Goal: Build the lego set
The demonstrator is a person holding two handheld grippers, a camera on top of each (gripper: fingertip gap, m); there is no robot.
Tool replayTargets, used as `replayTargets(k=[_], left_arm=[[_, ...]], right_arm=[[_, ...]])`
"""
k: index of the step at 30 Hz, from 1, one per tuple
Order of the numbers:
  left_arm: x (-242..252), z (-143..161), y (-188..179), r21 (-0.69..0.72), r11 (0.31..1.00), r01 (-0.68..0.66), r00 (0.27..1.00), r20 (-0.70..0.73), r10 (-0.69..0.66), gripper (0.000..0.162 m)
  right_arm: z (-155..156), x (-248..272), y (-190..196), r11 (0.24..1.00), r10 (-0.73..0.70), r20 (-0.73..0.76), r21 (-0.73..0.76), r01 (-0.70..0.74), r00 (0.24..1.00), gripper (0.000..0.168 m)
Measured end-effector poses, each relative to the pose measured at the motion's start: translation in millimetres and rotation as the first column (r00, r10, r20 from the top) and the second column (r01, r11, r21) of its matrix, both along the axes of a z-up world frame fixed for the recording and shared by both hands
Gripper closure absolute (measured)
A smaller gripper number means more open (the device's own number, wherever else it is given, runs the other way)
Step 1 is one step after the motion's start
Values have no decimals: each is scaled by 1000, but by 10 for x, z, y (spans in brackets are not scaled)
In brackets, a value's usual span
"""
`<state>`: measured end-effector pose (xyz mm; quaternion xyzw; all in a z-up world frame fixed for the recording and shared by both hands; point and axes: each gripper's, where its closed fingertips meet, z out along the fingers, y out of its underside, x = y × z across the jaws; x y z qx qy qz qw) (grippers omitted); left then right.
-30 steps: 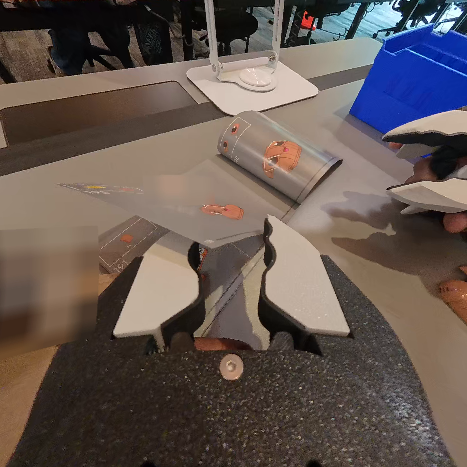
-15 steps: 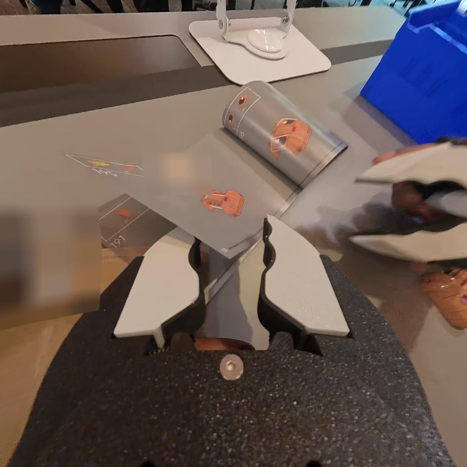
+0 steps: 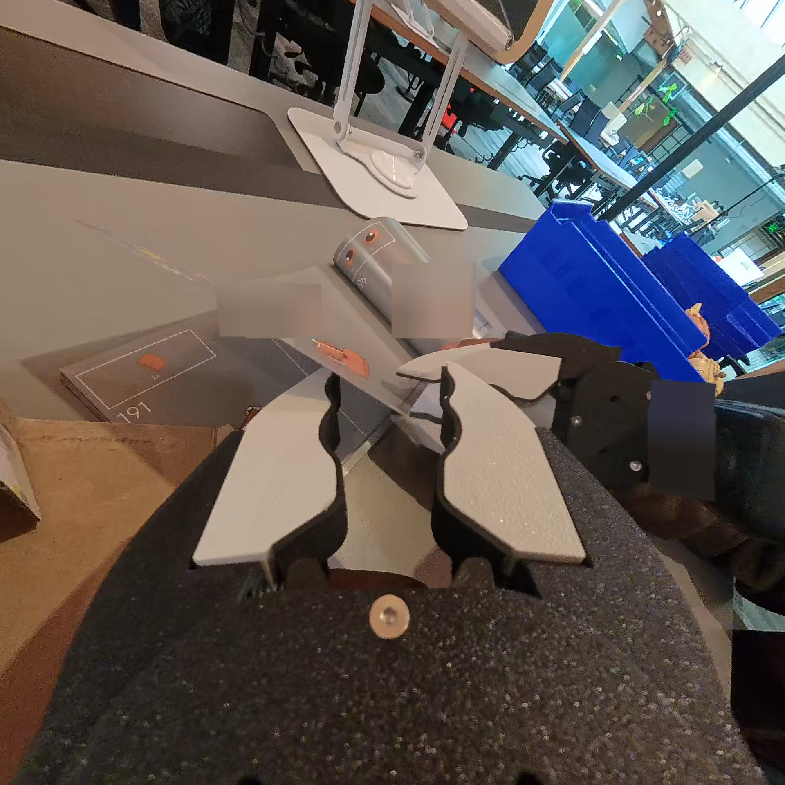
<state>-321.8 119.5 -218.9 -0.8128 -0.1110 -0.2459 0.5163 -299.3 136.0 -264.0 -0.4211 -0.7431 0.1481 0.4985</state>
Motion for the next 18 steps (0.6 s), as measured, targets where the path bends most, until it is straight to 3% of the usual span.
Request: replayTargets(k=[8,11,15,18], left_arm=[[-15,22,-55,-21,1000,4,999,-46,-5,117],[-112,-77,-165,-121,993,-14,972,-235,-15,116],[-186,-221,-364,-272,962,-30,857,-502,-115,115],[-216,-352,-473,-367,929,-46,786,-587,-193,112]], right_arm=[[-49,12,115,999,-47,0,5,47,999,158],[-77,17,112,999,-43,9,4,43,999,158],[-114,22,106,999,-39,19,15,39,999,156],[-112,23,106,999,-38,16,17,38,999,155]])
